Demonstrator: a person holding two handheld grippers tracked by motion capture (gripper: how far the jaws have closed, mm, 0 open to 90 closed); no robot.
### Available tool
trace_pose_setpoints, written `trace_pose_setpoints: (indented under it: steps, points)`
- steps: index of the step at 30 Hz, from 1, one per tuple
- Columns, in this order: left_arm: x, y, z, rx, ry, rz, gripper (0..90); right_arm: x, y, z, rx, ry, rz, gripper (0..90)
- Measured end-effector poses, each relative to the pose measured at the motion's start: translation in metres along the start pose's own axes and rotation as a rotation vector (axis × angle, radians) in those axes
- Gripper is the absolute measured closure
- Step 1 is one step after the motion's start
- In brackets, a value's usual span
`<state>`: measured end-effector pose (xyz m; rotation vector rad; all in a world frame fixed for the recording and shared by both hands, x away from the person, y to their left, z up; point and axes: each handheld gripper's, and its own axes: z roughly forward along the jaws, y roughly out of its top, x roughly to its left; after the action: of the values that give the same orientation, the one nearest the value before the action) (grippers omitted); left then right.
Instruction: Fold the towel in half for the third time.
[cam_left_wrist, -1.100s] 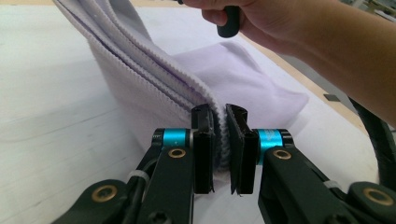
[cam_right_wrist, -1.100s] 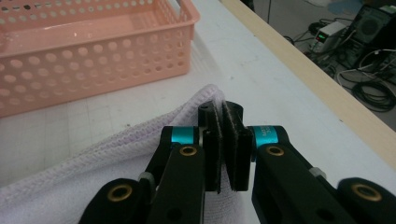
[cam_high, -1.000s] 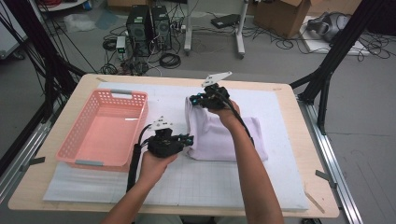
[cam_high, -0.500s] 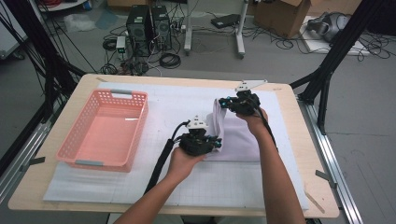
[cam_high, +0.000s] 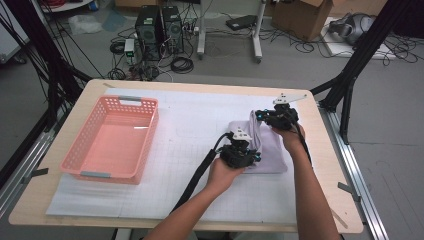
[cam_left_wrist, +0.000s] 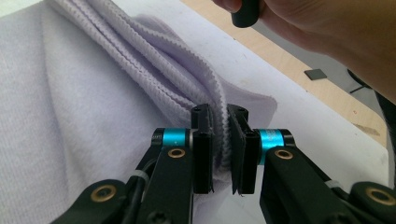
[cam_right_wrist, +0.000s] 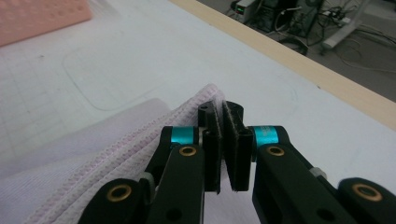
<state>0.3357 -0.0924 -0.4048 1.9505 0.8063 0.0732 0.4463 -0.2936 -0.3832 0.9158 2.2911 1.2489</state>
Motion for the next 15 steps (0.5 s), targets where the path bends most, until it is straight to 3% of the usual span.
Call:
trace_pose_setpoints:
  steps: [4,7,10,15]
  points:
    - [-0.005,0.001,0.007,-0.005,0.014,0.024,75.5,-0.006,-0.011,-0.005,0.004,-0.031,0.017,86.0]
    - [-0.003,0.000,0.004,0.000,0.018,0.045,56.9,-0.008,-0.018,-0.007,0.016,-0.039,0.018,85.2]
    - [-0.001,-0.001,-0.008,-0.045,0.037,0.085,40.8,-0.010,-0.023,-0.008,0.020,-0.048,0.032,84.0]
    - [0.013,-0.006,-0.036,-0.137,0.050,0.089,35.2,-0.011,-0.025,-0.011,0.023,-0.067,0.031,83.6]
